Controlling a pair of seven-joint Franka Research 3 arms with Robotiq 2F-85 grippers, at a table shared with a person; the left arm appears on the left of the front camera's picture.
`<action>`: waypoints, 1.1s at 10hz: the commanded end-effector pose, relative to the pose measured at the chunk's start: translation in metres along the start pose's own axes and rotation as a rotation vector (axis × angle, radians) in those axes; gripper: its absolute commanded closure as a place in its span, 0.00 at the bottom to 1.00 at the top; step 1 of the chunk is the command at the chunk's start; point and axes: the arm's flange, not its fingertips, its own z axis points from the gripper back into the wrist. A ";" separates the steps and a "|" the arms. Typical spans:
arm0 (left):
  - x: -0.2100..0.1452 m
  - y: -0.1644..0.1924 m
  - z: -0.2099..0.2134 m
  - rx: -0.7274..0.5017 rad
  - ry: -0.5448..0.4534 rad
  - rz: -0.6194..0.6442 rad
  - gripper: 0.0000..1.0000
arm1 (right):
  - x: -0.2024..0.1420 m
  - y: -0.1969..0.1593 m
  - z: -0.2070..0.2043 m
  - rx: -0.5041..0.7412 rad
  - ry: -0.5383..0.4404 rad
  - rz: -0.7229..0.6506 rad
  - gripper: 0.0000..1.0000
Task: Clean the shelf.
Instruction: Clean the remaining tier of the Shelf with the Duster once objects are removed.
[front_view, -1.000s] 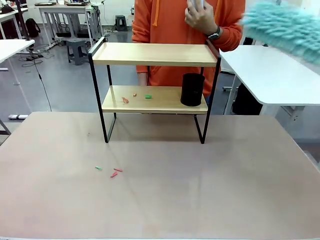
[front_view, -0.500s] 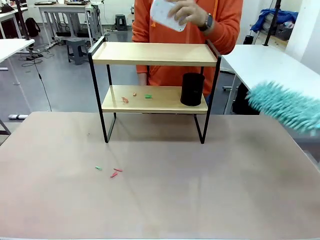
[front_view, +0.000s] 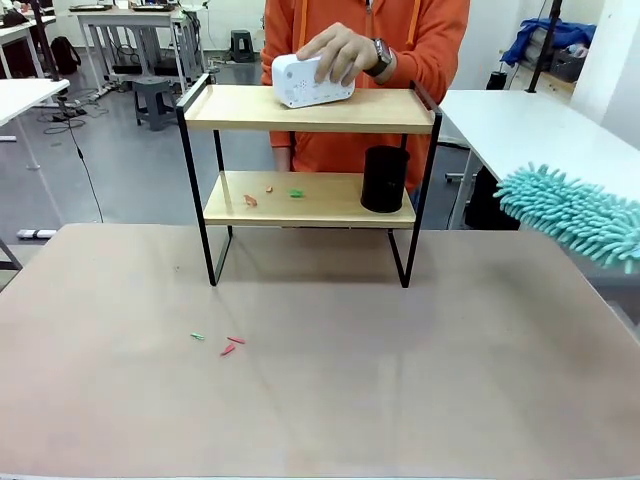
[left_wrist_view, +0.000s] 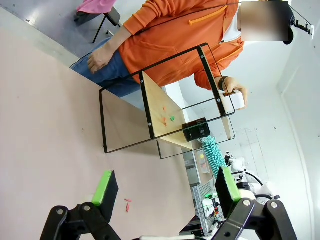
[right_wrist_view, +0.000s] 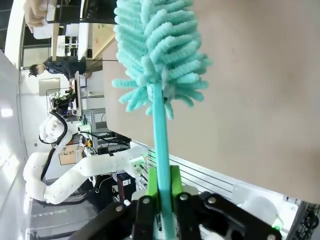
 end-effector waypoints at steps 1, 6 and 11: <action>0.001 -0.001 0.000 -0.016 -0.010 -0.009 0.00 | 0.003 0.004 0.000 -0.001 0.013 0.007 0.87; 0.001 -0.001 0.000 -0.016 -0.010 -0.009 0.00 | 0.003 0.004 0.000 -0.001 0.013 0.007 0.87; 0.001 -0.001 0.000 -0.016 -0.010 -0.009 0.00 | 0.003 0.004 0.000 -0.001 0.013 0.007 0.87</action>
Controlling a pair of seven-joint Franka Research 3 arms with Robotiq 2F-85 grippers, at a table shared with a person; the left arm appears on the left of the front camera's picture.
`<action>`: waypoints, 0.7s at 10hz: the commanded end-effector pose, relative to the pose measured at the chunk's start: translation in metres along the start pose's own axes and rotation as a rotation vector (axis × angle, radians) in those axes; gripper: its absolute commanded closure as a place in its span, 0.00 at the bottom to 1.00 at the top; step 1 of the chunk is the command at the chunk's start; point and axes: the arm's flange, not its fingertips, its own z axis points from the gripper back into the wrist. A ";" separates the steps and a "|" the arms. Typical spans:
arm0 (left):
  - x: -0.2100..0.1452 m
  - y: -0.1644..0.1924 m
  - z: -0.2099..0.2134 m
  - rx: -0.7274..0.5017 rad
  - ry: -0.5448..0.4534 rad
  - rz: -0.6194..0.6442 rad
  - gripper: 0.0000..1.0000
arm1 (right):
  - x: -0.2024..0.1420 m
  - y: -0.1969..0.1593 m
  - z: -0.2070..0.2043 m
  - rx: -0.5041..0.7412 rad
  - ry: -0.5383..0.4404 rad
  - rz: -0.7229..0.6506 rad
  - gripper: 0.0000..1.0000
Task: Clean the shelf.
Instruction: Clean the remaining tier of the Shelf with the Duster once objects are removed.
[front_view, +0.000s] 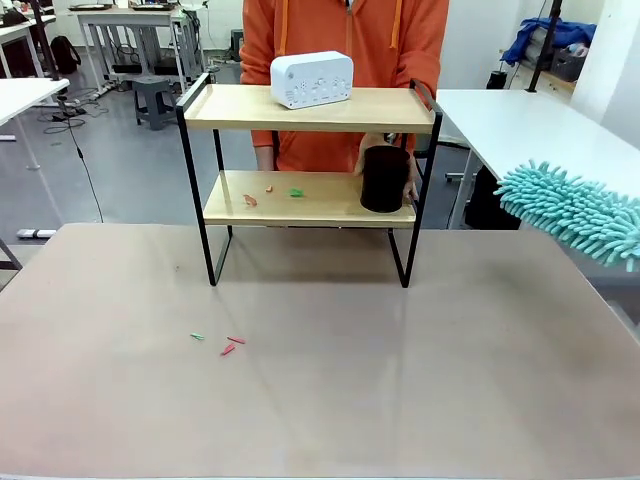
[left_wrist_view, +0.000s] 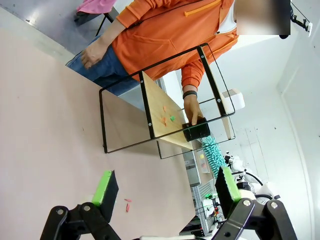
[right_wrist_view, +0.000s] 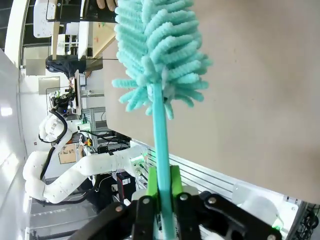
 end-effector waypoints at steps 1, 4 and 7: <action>0.001 -0.001 0.000 -0.016 -0.010 -0.009 0.00 | 0.002 0.003 0.002 0.000 0.006 0.004 0.87; 0.001 -0.001 0.000 -0.016 -0.010 -0.009 0.00 | 0.000 0.000 0.000 0.001 0.001 -0.001 0.87; 0.001 -0.001 0.000 -0.016 -0.010 -0.009 0.00 | -0.021 0.087 -0.036 -0.174 0.250 0.244 0.87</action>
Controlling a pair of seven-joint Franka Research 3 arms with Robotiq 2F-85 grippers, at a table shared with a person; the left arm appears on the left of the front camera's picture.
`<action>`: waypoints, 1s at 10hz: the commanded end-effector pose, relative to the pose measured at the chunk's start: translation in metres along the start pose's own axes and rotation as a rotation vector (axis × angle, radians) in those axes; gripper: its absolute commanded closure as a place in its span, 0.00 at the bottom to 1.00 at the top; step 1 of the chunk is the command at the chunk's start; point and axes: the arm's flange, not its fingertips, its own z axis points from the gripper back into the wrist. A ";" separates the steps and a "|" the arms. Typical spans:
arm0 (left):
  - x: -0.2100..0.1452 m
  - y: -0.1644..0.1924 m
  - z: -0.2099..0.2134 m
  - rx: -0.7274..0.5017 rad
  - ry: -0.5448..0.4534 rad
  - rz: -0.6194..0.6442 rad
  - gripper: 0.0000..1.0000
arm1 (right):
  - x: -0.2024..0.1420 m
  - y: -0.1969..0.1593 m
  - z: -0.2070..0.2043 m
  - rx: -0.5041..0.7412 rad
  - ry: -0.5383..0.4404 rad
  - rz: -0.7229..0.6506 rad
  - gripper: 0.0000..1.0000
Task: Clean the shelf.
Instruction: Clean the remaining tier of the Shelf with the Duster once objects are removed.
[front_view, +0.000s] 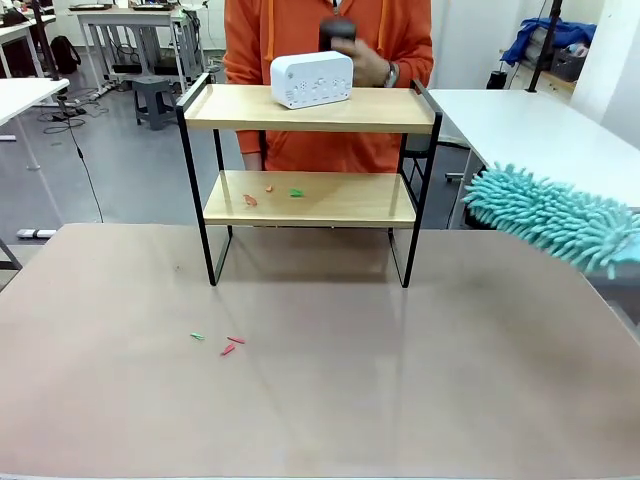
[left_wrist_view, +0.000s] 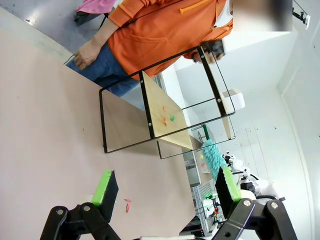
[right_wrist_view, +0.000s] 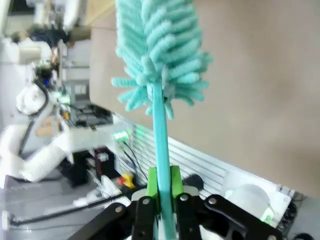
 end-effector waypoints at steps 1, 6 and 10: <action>0.001 -0.001 0.000 -0.017 -0.010 -0.009 0.00 | -0.013 0.052 -0.012 -0.139 0.179 0.164 0.87; 0.001 -0.001 0.000 -0.017 -0.010 -0.009 0.00 | 0.023 0.132 -0.124 -0.226 0.197 0.388 0.87; 0.001 -0.001 0.000 -0.017 -0.010 -0.009 0.00 | 0.019 0.139 -0.125 -0.239 0.212 0.411 0.87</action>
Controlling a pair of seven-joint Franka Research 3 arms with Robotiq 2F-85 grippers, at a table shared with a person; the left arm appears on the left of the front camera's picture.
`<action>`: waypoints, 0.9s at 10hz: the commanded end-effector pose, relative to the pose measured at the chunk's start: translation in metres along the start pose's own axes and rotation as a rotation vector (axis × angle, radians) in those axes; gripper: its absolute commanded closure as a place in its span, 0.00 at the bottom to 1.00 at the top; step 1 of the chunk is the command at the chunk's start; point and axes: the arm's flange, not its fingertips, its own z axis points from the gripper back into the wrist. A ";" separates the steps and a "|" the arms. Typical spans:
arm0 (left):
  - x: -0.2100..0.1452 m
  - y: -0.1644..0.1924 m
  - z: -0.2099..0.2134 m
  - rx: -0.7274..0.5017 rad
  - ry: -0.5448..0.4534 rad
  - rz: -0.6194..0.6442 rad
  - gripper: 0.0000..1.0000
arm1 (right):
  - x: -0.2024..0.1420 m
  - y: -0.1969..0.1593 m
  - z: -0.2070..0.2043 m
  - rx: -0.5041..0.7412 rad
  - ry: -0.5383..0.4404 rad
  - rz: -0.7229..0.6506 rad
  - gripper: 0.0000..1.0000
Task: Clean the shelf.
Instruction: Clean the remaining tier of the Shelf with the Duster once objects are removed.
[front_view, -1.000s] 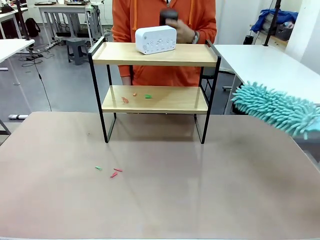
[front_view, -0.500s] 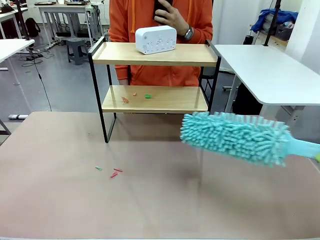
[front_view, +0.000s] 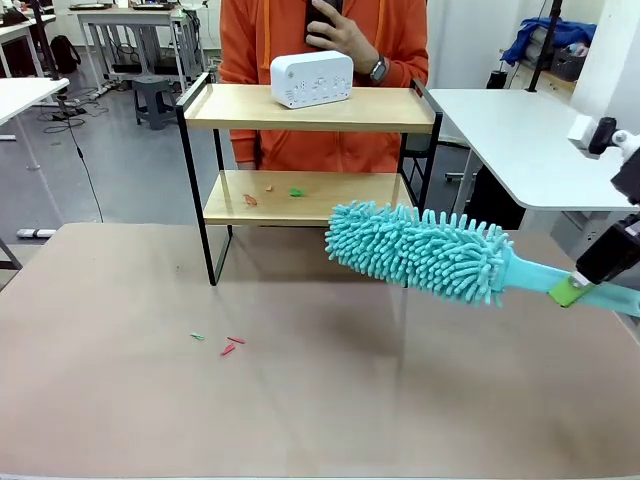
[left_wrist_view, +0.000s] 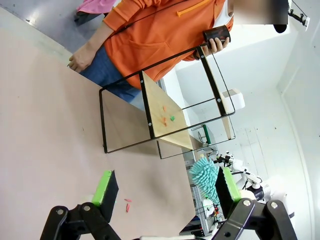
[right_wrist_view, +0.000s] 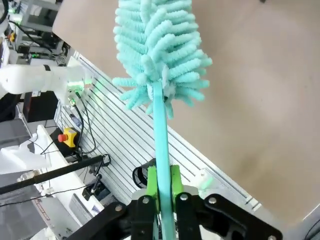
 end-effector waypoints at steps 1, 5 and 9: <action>0.001 -0.001 0.000 -0.017 -0.010 -0.009 0.00 | 0.017 0.006 -0.016 -0.013 -0.076 -0.058 0.87; 0.001 -0.001 0.000 -0.017 -0.010 -0.009 0.00 | 0.082 0.022 -0.050 -0.086 -0.223 -0.056 0.87; 0.001 -0.001 0.000 -0.017 -0.010 -0.009 0.00 | 0.111 0.014 -0.083 -0.175 -0.353 -0.214 0.87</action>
